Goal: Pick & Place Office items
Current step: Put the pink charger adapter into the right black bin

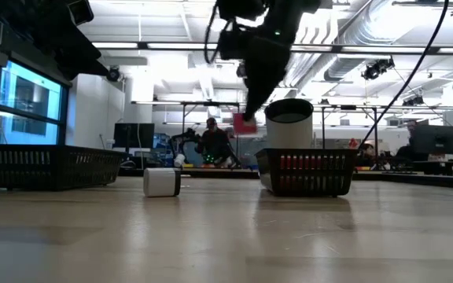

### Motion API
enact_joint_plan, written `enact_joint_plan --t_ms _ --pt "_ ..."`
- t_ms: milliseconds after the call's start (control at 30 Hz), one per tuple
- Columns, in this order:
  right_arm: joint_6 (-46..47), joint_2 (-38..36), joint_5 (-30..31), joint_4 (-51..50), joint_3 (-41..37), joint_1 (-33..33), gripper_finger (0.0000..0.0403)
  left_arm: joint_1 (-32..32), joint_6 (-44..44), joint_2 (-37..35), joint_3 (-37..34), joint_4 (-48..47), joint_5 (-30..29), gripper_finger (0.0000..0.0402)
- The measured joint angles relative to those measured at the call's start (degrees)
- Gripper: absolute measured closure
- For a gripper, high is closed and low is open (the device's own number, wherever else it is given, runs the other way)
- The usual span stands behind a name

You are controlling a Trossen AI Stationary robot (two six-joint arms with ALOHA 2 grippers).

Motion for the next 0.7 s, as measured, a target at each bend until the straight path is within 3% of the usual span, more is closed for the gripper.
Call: enact_joint_plan --t_ms 700 --pt "4.6 -0.7 -4.0 -11.0 -0.1 1.3 0.0268 0.0 0.0 0.0 0.0 0.0 0.0 0.0186"
